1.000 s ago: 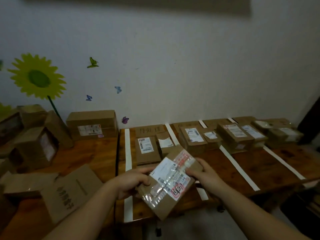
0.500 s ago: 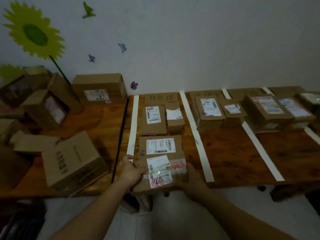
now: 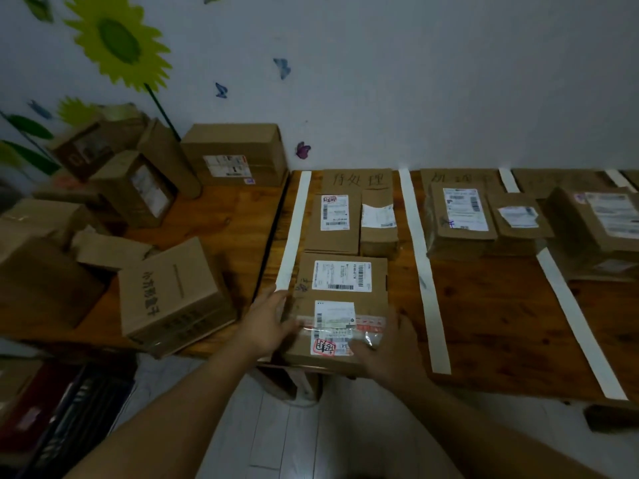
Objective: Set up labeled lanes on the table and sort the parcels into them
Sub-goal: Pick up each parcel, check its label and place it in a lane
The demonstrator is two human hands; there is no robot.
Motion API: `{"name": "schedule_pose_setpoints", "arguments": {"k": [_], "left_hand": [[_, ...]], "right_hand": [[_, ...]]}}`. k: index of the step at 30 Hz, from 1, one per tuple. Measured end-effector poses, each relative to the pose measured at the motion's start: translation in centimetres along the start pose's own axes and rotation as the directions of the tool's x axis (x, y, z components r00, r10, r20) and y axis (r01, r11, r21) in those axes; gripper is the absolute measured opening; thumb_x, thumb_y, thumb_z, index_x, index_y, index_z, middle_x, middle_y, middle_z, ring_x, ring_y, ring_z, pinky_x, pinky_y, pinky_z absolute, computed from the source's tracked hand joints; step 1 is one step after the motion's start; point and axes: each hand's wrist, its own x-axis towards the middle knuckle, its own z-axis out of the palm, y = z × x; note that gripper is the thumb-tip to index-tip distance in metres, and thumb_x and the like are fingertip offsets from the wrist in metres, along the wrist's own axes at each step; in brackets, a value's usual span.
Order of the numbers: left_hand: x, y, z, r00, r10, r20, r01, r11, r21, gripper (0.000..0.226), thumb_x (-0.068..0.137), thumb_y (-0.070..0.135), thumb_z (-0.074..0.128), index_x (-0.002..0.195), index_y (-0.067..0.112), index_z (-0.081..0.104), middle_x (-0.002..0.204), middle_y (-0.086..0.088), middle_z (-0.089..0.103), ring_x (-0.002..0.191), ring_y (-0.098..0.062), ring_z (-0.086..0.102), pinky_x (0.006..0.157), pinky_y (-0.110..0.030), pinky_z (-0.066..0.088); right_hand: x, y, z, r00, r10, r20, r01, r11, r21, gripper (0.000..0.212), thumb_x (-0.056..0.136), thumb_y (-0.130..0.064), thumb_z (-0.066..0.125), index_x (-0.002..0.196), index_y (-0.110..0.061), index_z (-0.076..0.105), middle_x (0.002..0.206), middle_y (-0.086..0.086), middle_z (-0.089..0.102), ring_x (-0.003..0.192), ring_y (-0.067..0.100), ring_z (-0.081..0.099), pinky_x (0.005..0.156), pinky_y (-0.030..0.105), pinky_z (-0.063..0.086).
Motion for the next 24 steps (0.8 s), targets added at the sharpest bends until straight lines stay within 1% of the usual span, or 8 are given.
{"name": "schedule_pose_setpoints", "arguments": {"k": [3, 5, 7, 9, 12, 16, 20, 24], "left_hand": [[-0.9, -0.2, -3.8, 0.994, 0.069, -0.088, -0.064, 0.997, 0.050, 0.059, 0.087, 0.030, 0.065, 0.141, 0.022, 0.041, 0.153, 0.005, 0.026, 0.140, -0.018, 0.029, 0.112, -0.034, 0.029], [-1.5, -1.4, -6.8, 0.991, 0.070, -0.111, -0.060, 0.994, 0.087, 0.060, 0.090, 0.031, 0.061, 0.144, 0.023, 0.036, 0.157, 0.003, 0.018, 0.146, -0.019, 0.013, 0.117, -0.036, 0.018], [-2.0, -3.6, -10.1, 0.989, 0.051, -0.137, -0.038, 0.995, 0.096, 0.061, 0.090, 0.034, 0.060, 0.145, 0.025, 0.034, 0.159, 0.002, 0.014, 0.147, -0.019, 0.007, 0.119, -0.039, 0.015], [-2.5, -6.3, -13.5, 0.986, 0.011, -0.164, 0.007, 0.994, 0.107, 0.064, 0.090, 0.037, 0.059, 0.146, 0.023, 0.032, 0.159, 0.000, 0.014, 0.146, -0.022, 0.010, 0.118, -0.039, 0.016], [-3.7, -11.0, -18.5, 0.980, -0.109, -0.168, 0.118, 0.992, 0.046, 0.066, 0.090, 0.039, 0.059, 0.147, 0.023, 0.030, 0.158, -0.002, 0.015, 0.144, -0.026, 0.015, 0.116, -0.039, 0.019], [-4.5, -18.6, -23.9, 0.968, -0.182, -0.174, 0.173, 0.983, -0.068, 0.072, 0.083, 0.046, 0.063, 0.144, 0.019, 0.036, 0.151, -0.006, 0.029, 0.141, -0.026, 0.028, 0.115, -0.042, 0.027], [-5.4, -23.5, -27.6, 0.952, -0.268, -0.148, 0.247, 0.958, -0.146, 0.070, 0.088, 0.037, 0.063, 0.146, 0.014, 0.032, 0.153, -0.009, 0.028, 0.141, -0.024, 0.028, 0.115, -0.039, 0.027], [-4.3, -25.6, -29.9, 0.954, -0.274, -0.124, 0.242, 0.944, -0.225, 0.065, 0.091, 0.030, 0.060, 0.147, 0.016, 0.030, 0.152, -0.006, 0.028, 0.139, -0.025, 0.030, 0.111, -0.036, 0.029]], "right_hand": [[0.3, -3.9, -1.1, 0.991, -0.133, -0.032, 0.131, 0.990, -0.046, 0.086, 0.075, -0.057, 0.068, 0.144, -0.025, 0.028, 0.142, 0.000, 0.037, 0.128, 0.020, 0.041, 0.102, 0.044, 0.044], [0.1, -7.5, -1.2, 0.977, -0.214, 0.002, 0.213, 0.970, -0.117, 0.081, 0.080, -0.058, 0.060, 0.146, -0.026, 0.026, 0.149, 0.002, 0.030, 0.135, 0.022, 0.032, 0.111, 0.046, 0.033], [-0.2, -11.5, -0.7, 0.966, -0.250, 0.064, 0.256, 0.960, -0.113, 0.073, 0.086, -0.054, 0.056, 0.146, -0.025, 0.028, 0.151, 0.004, 0.025, 0.138, 0.023, 0.026, 0.113, 0.042, 0.028], [-0.5, -15.4, 0.7, 0.941, -0.317, 0.116, 0.329, 0.939, -0.098, 0.067, 0.087, -0.051, 0.056, 0.144, -0.024, 0.033, 0.147, 0.005, 0.029, 0.135, 0.024, 0.028, 0.109, 0.040, 0.031], [-1.1, -20.7, 3.8, 0.914, -0.359, 0.186, 0.387, 0.912, -0.139, 0.069, 0.088, -0.057, 0.052, 0.145, -0.023, 0.031, 0.146, 0.006, 0.029, 0.135, 0.026, 0.028, 0.109, 0.041, 0.032], [-2.0, -27.5, 8.6, 0.889, -0.386, 0.246, 0.430, 0.889, -0.157, 0.070, 0.087, -0.056, 0.053, 0.146, -0.024, 0.029, 0.143, 0.005, 0.033, 0.132, 0.026, 0.033, 0.109, 0.042, 0.035], [-2.8, -32.5, 13.2, 0.882, -0.390, 0.263, 0.448, 0.869, -0.212, 0.070, 0.086, -0.055, 0.054, 0.146, -0.025, 0.030, 0.141, 0.003, 0.036, 0.131, 0.025, 0.036, 0.109, 0.040, 0.034], [-2.7, -36.7, 15.8, 0.862, -0.424, 0.276, 0.499, 0.806, -0.319, 0.068, 0.086, -0.057, 0.053, 0.144, -0.029, 0.032, 0.139, 0.001, 0.040, 0.129, 0.021, 0.038, 0.106, 0.035, 0.034]]}}
